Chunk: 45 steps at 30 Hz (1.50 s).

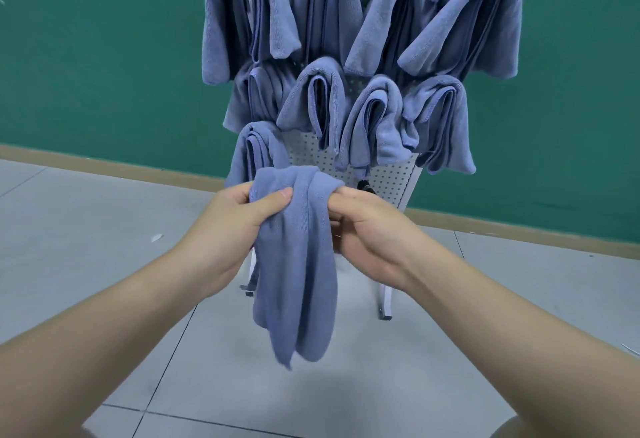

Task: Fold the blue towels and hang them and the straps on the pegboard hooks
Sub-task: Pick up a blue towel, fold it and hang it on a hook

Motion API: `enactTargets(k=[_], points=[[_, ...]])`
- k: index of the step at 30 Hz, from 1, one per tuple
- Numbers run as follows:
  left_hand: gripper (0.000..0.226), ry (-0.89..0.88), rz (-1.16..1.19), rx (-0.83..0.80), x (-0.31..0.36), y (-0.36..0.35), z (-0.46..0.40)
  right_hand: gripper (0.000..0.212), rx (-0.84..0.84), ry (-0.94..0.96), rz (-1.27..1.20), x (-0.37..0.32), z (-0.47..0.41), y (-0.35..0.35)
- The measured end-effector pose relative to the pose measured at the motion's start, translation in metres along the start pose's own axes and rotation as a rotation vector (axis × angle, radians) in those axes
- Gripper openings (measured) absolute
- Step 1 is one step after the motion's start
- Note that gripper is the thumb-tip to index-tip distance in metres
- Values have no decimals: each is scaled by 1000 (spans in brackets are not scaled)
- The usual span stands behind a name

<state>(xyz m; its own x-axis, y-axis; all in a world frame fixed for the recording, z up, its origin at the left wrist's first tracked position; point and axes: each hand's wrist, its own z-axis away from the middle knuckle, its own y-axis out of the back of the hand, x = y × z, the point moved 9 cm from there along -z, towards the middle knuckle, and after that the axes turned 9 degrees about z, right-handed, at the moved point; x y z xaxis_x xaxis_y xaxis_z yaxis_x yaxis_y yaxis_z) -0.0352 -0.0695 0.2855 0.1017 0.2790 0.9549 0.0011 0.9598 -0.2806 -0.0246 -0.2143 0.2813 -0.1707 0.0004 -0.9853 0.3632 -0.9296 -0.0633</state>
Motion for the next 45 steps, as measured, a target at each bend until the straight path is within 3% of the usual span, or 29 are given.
enactTargets(k=[5, 8, 14, 18, 21, 24, 26, 28, 32, 33, 37, 40, 45], points=[[38, 22, -230, 15, -12, 7, -7, 10, 115, -12, 183, 3, 1, 10], [56, -35, -383, 22, -8, 10, -9, 38, 222, -4, 327, 3, 0, 26], [24, -43, -194, 298, 9, 59, -28, 31, 500, 20, 322, -20, -1, 88], [23, -56, -165, 369, 23, 87, -37, 30, 629, 18, 277, -29, 2, 131], [26, 3, -71, 319, 20, 85, -41, 25, 567, -3, 156, -30, 2, 134], [29, 79, 39, 193, 13, 66, -42, 25, 342, -9, -26, -28, -2, 114], [29, 87, 36, 77, 14, 51, -42, 19, 242, 16, 39, -29, -2, 105], [26, 37, -21, 36, 20, 49, -43, 14, 289, 39, 192, -31, 0, 113], [24, -33, -12, 117, 30, 66, -46, 53, 464, 77, 365, -40, 7, 137], [25, -39, 3, 126, 31, 69, -47, 54, 498, 80, 370, -43, 10, 143], [31, -21, 173, 106, 34, 63, -46, 21, 520, 15, 192, -39, 14, 155], [43, 74, 230, 71, 20, 51, -44, 29, 452, -46, 42, -31, 11, 147], [22, 95, 124, 71, 11, 50, -47, 30, 428, -112, 29, -24, 9, 142]])
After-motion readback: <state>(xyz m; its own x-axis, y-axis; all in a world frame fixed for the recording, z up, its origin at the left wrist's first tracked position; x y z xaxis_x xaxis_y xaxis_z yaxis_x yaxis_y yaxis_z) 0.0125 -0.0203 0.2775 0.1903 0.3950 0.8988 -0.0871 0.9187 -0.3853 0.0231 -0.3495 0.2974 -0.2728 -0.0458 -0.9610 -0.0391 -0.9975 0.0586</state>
